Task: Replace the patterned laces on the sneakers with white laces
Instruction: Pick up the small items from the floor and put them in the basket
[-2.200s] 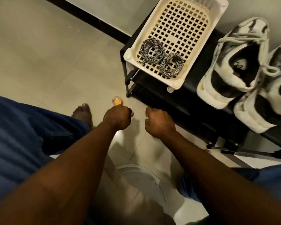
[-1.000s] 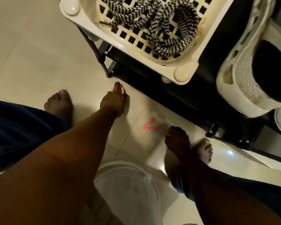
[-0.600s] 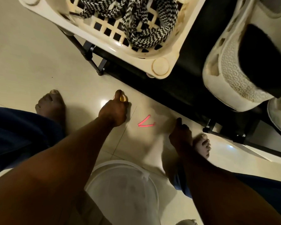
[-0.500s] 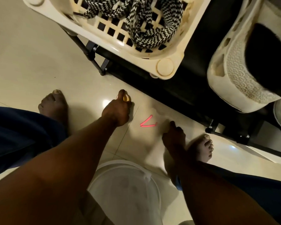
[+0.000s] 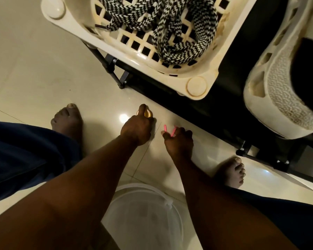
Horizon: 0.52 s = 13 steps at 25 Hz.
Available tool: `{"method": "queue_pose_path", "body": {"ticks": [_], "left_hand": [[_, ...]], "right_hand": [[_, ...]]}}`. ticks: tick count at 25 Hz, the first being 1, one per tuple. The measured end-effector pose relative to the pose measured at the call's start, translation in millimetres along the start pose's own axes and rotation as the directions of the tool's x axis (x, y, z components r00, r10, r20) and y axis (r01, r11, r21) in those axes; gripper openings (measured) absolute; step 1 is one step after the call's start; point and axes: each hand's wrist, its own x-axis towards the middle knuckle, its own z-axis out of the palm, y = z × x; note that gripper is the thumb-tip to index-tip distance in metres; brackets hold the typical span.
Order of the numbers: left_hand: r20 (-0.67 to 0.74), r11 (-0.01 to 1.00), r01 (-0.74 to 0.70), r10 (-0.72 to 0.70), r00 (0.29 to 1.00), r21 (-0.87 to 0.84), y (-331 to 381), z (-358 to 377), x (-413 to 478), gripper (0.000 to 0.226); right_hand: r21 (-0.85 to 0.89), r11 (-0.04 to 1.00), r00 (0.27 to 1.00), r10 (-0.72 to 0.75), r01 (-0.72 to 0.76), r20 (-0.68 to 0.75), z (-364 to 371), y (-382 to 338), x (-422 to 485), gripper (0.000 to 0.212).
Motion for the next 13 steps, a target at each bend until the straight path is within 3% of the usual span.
{"method": "queue_pose_path", "body": {"ticks": [2,4,8,13], "left_hand": [[-0.01,0.999,-0.028,0.028,1.0,0.015,0,-1,1,0.038],[0.002,0.997,-0.06,0.06,0.998,0.054,0,2,-1,0.04],[0.044,1.0,0.003,-0.004,0.999,0.025,0,-3,-7,0.05],[0.1,0.994,-0.07,0.061,0.993,0.089,-8,-42,-30,0.046]], "right_hand": [[-0.162,0.982,0.995,-0.094,0.099,0.04,4,-2,6,0.06],[-0.257,0.953,0.987,-0.156,0.161,0.04,6,1,8,0.047],[-0.234,0.96,0.988,-0.141,0.151,0.059,-2,7,8,0.04],[-0.15,0.966,0.978,-0.206,0.21,0.04,-34,-10,-6,0.038]]}}
